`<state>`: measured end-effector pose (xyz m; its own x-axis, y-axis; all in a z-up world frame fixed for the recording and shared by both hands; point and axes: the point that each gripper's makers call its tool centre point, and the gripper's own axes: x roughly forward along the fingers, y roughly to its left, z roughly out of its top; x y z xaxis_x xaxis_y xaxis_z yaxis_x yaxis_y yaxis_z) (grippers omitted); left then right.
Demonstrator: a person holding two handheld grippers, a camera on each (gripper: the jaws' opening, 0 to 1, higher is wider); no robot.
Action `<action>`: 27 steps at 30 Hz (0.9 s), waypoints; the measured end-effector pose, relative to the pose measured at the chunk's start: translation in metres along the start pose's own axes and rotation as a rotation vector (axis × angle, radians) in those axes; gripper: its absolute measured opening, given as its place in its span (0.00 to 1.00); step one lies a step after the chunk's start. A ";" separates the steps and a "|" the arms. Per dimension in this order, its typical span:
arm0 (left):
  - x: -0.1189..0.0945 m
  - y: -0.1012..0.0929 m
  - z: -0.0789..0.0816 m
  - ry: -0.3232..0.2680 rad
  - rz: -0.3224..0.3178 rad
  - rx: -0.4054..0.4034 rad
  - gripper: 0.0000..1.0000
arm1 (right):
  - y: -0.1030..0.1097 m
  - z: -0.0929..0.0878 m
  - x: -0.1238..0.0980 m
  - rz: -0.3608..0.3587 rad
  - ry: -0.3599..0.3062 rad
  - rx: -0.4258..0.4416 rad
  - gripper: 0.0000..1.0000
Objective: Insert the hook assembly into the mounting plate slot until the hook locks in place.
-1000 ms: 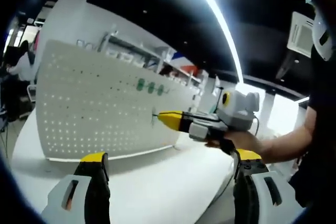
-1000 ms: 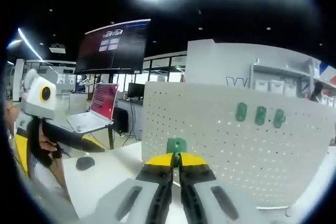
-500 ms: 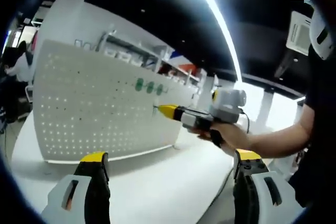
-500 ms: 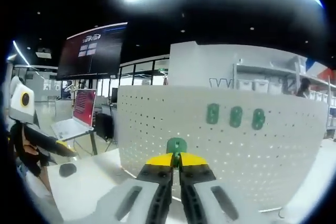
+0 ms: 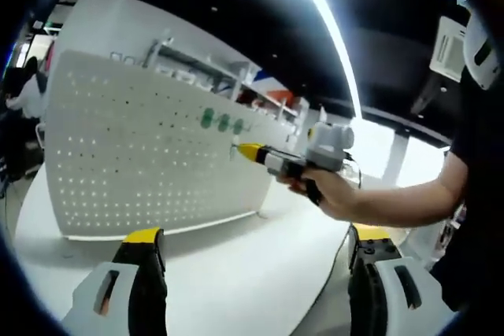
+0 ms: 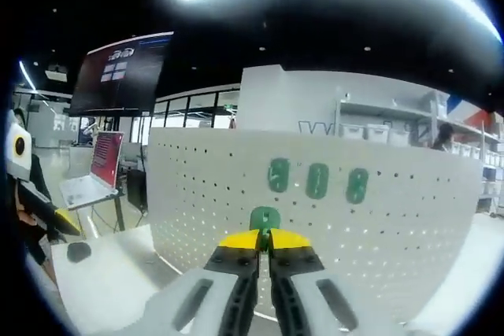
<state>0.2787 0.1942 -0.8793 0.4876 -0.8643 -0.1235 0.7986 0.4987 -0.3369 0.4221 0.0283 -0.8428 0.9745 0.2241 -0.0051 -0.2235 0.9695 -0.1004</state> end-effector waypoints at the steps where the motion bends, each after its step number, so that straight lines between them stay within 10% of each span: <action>1: 0.001 0.000 0.000 -0.001 0.001 -0.002 0.99 | -0.002 0.000 0.000 -0.006 -0.001 -0.007 0.00; 27: 0.001 0.010 -0.001 0.005 0.026 -0.026 0.98 | -0.098 0.015 0.003 -0.206 -0.047 -0.020 0.00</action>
<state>0.2870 0.1980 -0.8842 0.5062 -0.8515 -0.1369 0.7764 0.5191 -0.3575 0.4467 -0.0642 -0.8184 0.9976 0.0267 0.0640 -0.0192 0.9932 -0.1146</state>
